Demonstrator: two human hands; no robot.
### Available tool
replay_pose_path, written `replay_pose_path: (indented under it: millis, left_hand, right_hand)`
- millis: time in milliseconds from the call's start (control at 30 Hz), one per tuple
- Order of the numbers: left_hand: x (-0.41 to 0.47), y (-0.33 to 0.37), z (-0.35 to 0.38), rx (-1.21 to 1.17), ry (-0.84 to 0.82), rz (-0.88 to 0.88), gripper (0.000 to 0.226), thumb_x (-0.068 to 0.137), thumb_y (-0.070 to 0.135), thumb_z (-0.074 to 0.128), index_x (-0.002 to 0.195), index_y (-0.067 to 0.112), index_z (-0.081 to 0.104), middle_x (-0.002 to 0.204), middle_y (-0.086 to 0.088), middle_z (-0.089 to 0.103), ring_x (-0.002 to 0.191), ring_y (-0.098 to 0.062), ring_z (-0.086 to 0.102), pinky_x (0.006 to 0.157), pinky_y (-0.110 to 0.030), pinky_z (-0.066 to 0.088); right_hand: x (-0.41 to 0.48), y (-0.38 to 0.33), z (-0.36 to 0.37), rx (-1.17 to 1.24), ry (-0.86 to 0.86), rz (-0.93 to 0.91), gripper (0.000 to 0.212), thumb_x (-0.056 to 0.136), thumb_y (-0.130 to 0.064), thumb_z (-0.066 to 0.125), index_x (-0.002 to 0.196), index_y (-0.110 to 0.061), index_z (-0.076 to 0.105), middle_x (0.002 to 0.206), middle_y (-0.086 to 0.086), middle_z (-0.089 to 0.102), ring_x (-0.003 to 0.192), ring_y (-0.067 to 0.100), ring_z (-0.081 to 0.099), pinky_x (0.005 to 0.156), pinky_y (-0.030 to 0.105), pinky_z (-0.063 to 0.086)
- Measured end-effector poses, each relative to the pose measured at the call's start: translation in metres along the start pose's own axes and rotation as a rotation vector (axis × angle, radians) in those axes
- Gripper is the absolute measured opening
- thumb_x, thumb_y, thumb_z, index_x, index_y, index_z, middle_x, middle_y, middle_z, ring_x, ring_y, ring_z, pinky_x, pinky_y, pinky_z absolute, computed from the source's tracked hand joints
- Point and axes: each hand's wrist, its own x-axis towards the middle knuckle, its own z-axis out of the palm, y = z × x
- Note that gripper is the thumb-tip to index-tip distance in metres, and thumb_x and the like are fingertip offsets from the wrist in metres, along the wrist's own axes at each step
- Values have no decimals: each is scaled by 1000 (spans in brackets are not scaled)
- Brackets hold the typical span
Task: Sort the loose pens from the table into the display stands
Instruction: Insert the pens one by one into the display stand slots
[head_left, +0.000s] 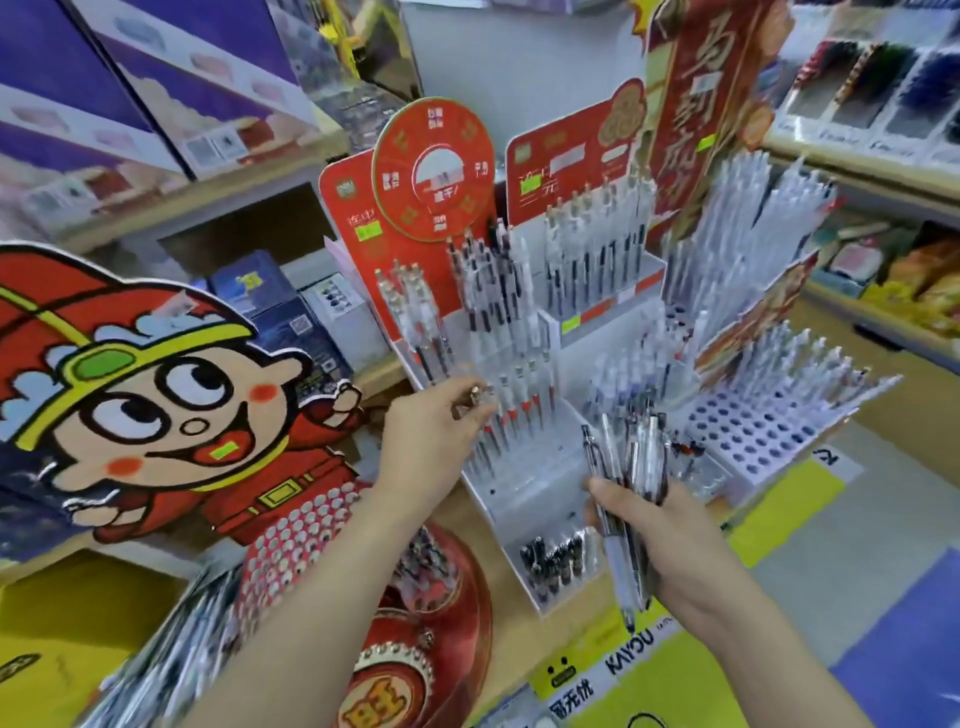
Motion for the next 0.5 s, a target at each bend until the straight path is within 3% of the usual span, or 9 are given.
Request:
replay_pose_path:
  millis: [67,133,200,300,400,500]
  left_hand:
    - [2,-2,2,-4,-7,18,22,86,27,71,105,17,73,87,2,71,82,-12,64,80,-26,50]
    - [5,-3,4,62,-21,96,19,89,29,68,100,15,73,84,0,72,79,-17,64,75,-31,51]
    - [6,-4,8,183,-43,200,23,94,32,58,93,13,72,77,-1,69,75,-20,63,68,-34,50]
    - [6,-5,14,308,-36,260,26,92,27,52,89,12,72,79,-2,71,78,-25,65,68,-34,55]
    - [6,-3,17,367,4,209,17,87,24,65,95,12,73,83,-4,73,80,-27,67,68,-34,55]
    - [8,6,17,414,-7,83,23,90,34,63,97,14,72,83,-4,72,80,-25,65,66,-37,53]
  right_hand:
    - [5,-2,4,-18,-19,-4,35,75,-33,74,95,-5,68,71,3,69,76,27,55,67,40,39]
    - [10,-4,7,-36,-25,-8,45,69,-39,75,97,-5,68,72,4,71,79,28,58,71,42,42]
    - [16,-6,9,-48,-43,-5,33,75,-34,74,93,-6,70,73,5,71,81,29,61,73,42,44]
    - [27,-11,8,-58,-80,-3,16,85,-25,71,86,-9,70,70,5,69,78,27,61,73,40,44]
    - [37,-16,5,-63,-133,5,19,86,-24,70,92,-7,68,70,5,68,76,22,60,72,36,43]
    - [46,-20,0,-85,-201,4,29,80,-29,72,98,-7,66,70,6,69,73,18,62,78,38,44]
